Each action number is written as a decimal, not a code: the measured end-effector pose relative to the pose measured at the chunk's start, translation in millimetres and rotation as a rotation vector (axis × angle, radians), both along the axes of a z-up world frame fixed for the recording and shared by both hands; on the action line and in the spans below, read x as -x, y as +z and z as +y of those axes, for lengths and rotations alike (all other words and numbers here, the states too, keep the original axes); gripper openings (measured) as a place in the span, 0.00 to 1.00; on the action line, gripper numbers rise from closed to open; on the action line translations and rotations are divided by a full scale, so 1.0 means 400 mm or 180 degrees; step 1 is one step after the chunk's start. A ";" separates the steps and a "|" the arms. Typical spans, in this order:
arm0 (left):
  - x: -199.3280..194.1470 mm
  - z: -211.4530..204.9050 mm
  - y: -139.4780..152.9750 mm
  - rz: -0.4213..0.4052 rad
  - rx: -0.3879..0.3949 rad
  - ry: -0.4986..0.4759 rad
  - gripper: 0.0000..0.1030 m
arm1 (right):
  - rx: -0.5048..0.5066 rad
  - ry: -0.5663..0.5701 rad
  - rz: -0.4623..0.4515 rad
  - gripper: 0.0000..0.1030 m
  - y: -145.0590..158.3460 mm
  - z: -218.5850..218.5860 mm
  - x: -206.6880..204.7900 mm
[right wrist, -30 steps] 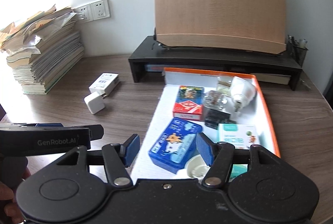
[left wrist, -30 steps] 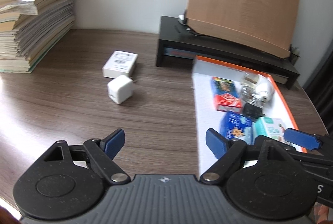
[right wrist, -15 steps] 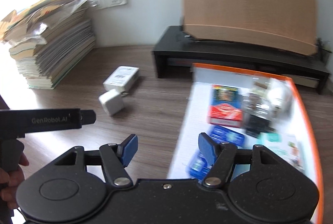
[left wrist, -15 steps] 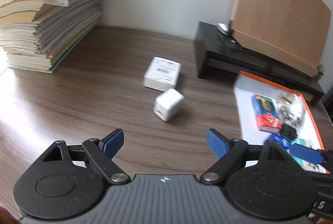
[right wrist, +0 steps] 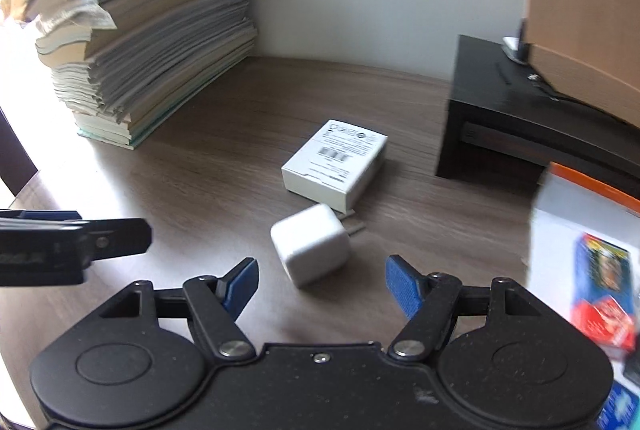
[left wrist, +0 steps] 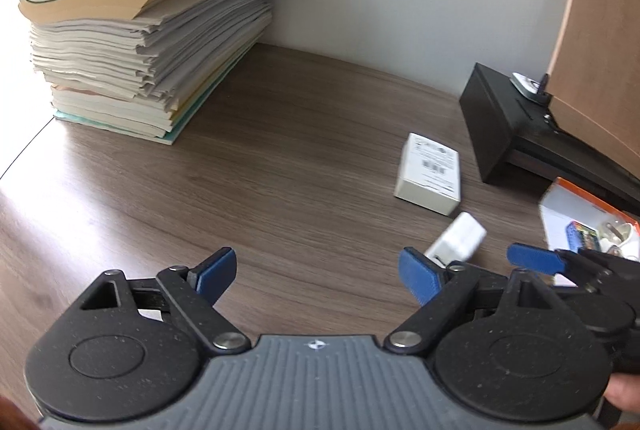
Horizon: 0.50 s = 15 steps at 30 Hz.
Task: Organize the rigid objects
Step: 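Move both tools back to the white charger box and white cube charger, then grasp the white charger box with the left tool while the right tool grasps the cube charger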
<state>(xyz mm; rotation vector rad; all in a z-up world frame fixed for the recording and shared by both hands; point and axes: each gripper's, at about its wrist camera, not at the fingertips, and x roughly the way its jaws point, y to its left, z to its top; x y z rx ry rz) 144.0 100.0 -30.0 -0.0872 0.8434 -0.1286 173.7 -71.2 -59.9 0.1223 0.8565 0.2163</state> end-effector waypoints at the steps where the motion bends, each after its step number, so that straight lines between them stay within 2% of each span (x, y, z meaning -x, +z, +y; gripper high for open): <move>1: -0.009 0.006 -0.002 0.0005 0.0006 -0.0012 0.88 | -0.0017 0.0020 0.0005 0.81 -0.006 0.005 -0.012; 5: -0.044 0.020 -0.015 0.0036 0.0046 -0.0053 0.89 | -0.0046 0.0034 0.0031 0.80 -0.026 0.021 -0.049; 6: -0.052 0.022 -0.017 0.0042 0.0062 -0.0073 0.89 | -0.0047 0.0027 0.0044 0.76 -0.031 0.024 -0.056; 7: -0.061 0.021 -0.019 0.0046 0.0067 -0.0095 0.89 | -0.0069 0.0018 0.0056 0.58 -0.037 0.023 -0.061; 15: -0.129 -0.029 -0.035 0.0020 0.0081 -0.0386 0.90 | -0.0140 -0.0266 0.0033 0.57 -0.031 -0.006 -0.049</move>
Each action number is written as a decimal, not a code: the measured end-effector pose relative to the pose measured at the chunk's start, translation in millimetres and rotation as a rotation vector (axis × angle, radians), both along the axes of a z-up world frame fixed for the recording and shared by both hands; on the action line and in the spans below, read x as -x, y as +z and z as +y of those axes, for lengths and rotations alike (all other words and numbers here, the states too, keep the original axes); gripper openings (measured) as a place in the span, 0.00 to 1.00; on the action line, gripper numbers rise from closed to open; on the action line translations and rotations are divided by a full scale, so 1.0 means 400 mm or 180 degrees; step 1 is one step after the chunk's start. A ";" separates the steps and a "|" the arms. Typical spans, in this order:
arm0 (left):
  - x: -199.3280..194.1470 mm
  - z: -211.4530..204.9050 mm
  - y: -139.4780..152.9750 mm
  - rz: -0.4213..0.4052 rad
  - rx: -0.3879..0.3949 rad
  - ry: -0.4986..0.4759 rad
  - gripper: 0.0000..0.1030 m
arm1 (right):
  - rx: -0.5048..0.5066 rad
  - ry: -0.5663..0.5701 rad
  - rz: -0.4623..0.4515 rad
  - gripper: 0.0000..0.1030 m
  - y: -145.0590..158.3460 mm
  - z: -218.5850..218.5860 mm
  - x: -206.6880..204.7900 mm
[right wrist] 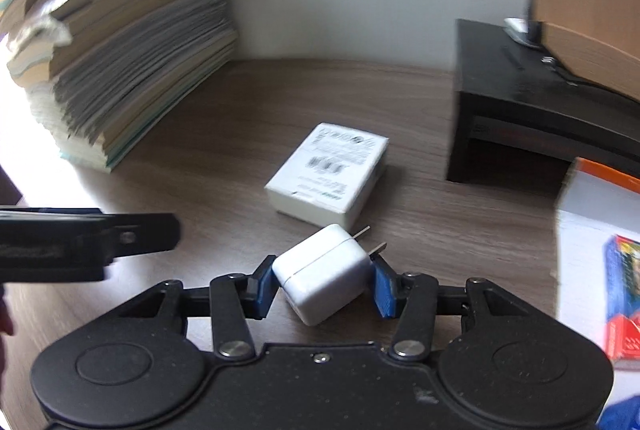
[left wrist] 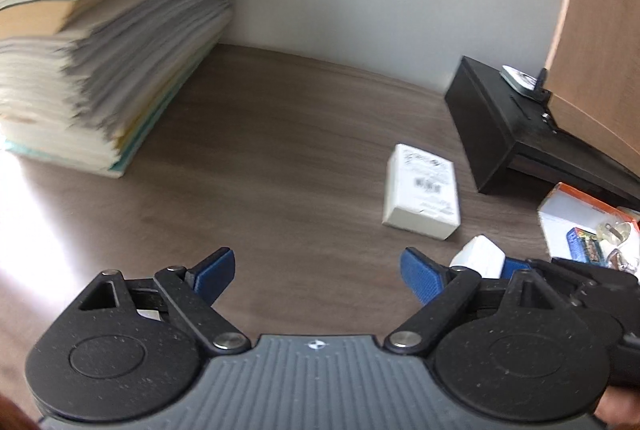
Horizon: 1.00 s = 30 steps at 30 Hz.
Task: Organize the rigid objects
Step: 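Grasp the white charger box with the left tool while the right tool grasps the cube charger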
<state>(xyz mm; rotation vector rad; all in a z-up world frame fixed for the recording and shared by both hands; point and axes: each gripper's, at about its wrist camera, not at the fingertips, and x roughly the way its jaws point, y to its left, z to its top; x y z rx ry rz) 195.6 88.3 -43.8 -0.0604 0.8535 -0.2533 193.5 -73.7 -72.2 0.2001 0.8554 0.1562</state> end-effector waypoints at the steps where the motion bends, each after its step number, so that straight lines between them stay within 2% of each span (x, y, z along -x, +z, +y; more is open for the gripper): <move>1: -0.011 -0.014 -0.001 -0.0012 -0.0005 -0.0049 0.90 | 0.0019 -0.0058 -0.0014 0.57 0.007 -0.010 0.008; 5: -0.058 -0.085 -0.013 -0.0081 -0.0041 -0.0282 0.93 | 0.0095 -0.0287 -0.0064 0.57 0.038 -0.063 0.048; 13: -0.148 -0.228 -0.085 -0.0129 -0.0440 -0.0520 0.93 | 0.0075 -0.0766 -0.0091 0.57 0.083 -0.172 0.142; 16: -0.164 -0.241 -0.104 -0.0149 -0.0483 -0.0505 0.84 | 0.0085 -0.0887 -0.0099 0.57 0.090 -0.196 0.171; 17: -0.163 -0.244 -0.105 -0.0217 -0.0505 -0.0509 0.77 | 0.0081 -0.0929 -0.0102 0.57 0.092 -0.205 0.180; 18: -0.162 -0.246 -0.105 -0.0264 -0.0533 -0.0520 0.63 | 0.0076 -0.0966 -0.0105 0.57 0.095 -0.214 0.189; 19: -0.162 -0.249 -0.104 -0.0301 -0.0561 -0.0539 0.57 | 0.0076 -0.0999 -0.0107 0.57 0.097 -0.223 0.197; 23: -0.149 -0.239 -0.087 -0.0296 -0.0490 -0.0525 0.58 | 0.0078 -0.1097 -0.0118 0.57 0.107 -0.254 0.232; 30: -0.026 -0.256 -0.002 -0.0410 -0.0299 -0.0568 0.58 | 0.0077 -0.1143 -0.0183 0.57 0.132 -0.299 0.299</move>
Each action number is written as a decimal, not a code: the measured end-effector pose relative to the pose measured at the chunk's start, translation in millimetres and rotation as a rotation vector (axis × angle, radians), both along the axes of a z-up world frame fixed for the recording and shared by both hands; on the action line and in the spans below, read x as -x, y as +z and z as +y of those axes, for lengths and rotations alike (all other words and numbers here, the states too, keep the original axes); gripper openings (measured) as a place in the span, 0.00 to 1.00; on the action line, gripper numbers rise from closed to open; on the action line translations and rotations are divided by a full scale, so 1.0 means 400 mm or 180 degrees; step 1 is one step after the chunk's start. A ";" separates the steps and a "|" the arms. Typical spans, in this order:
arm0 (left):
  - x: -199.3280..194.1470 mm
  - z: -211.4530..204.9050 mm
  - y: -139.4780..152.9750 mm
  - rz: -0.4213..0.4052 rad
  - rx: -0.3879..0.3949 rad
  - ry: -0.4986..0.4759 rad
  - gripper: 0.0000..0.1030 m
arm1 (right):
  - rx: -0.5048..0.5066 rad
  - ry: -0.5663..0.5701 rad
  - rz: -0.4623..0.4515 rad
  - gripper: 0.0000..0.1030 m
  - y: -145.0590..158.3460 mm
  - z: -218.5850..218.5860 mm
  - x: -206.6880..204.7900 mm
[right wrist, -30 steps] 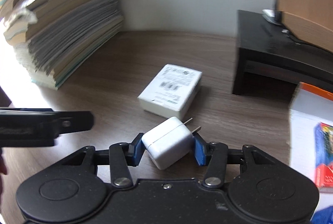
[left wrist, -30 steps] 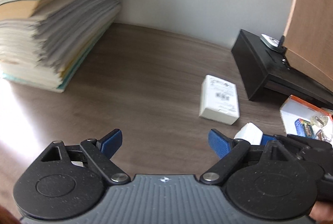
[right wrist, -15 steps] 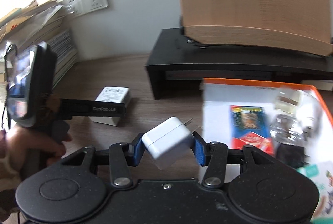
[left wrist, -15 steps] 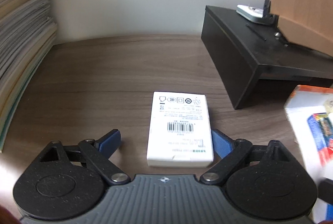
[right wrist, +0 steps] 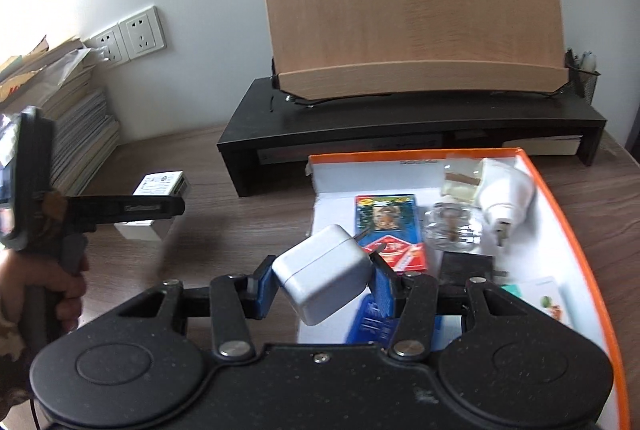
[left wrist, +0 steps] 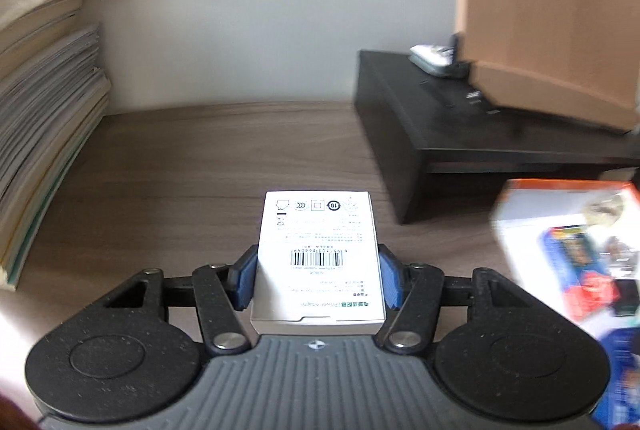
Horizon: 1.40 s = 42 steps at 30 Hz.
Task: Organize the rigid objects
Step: 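Grasp the white charger box with the left tool while the right tool grasps the cube charger, then hold the charger box and cube charger above the white box with both tools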
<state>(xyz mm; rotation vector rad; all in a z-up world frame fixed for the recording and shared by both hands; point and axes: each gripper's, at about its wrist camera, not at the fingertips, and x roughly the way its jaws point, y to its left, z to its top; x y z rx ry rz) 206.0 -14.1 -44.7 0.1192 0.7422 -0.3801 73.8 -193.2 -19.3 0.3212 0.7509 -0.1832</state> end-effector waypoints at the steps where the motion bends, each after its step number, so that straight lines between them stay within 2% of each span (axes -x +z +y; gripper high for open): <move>1: 0.027 -0.006 0.013 -0.0020 0.0020 -0.0024 0.58 | 0.0002 0.0000 -0.0015 0.57 0.005 -0.007 0.012; 10: 0.251 -0.133 0.082 0.0013 0.0286 -0.0348 0.58 | 0.0081 -0.0173 -0.0094 0.57 0.045 -0.117 0.140; 19: 0.375 -0.259 0.092 0.0054 0.0351 -0.0555 0.58 | 0.0152 -0.0414 -0.0181 0.57 0.078 -0.249 0.262; 28: 0.423 -0.299 0.096 0.0002 0.0330 -0.0577 0.58 | 0.0144 -0.0297 -0.0258 0.57 0.093 -0.275 0.302; 42: 0.434 -0.299 0.097 -0.0003 0.0332 -0.0511 0.58 | 0.0111 -0.0132 -0.0275 0.57 0.086 -0.272 0.267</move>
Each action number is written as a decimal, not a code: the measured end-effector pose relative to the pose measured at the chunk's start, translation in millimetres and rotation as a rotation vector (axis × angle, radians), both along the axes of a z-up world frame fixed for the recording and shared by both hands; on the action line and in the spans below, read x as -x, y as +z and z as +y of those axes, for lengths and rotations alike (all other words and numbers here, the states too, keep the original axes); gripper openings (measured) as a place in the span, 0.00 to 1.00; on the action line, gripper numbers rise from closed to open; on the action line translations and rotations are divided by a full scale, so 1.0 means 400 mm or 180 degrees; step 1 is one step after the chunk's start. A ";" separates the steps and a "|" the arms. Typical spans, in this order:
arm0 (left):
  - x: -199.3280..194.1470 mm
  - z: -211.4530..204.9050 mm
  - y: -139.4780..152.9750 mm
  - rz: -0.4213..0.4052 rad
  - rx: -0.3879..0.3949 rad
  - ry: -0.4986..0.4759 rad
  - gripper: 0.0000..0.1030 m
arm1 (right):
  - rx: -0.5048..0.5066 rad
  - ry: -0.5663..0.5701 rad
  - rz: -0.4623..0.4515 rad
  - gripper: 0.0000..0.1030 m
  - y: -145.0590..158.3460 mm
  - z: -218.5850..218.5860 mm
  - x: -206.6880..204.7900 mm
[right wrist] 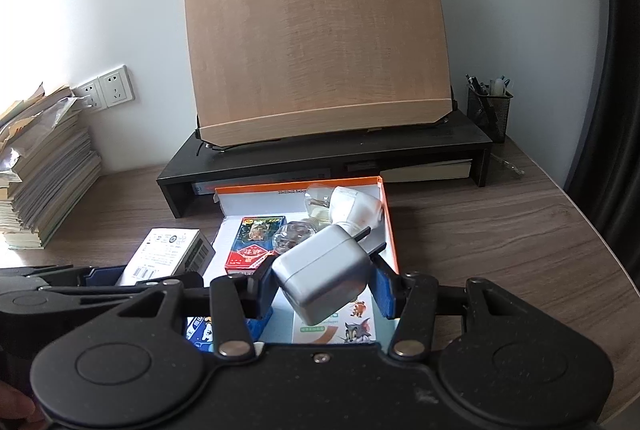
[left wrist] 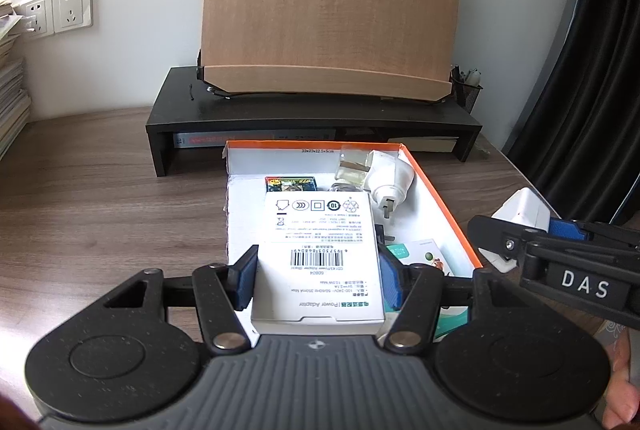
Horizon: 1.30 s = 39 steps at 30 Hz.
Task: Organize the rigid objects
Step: 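Hold the charger box and cube charger above the white box with both tools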
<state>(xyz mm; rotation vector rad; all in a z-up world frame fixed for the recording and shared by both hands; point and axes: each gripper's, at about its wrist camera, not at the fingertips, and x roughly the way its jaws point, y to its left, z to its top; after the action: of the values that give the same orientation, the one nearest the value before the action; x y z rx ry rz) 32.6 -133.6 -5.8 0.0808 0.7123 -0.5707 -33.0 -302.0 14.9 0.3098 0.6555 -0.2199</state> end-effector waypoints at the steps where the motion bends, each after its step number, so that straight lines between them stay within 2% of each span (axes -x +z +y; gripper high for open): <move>1: -0.001 0.000 0.000 -0.0002 0.0004 0.0004 0.58 | 0.0002 0.0006 -0.0001 0.57 -0.001 0.001 -0.003; 39: -0.014 -0.019 -0.015 0.0040 -0.0006 -0.0110 0.58 | 0.0030 -0.0039 0.0047 0.57 -0.013 0.000 -0.044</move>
<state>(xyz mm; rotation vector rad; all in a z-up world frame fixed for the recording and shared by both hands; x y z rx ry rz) 38.3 -141.2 -11.6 0.0913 0.7248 -0.6040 -15.3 -302.0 9.5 0.3034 0.6671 -0.2371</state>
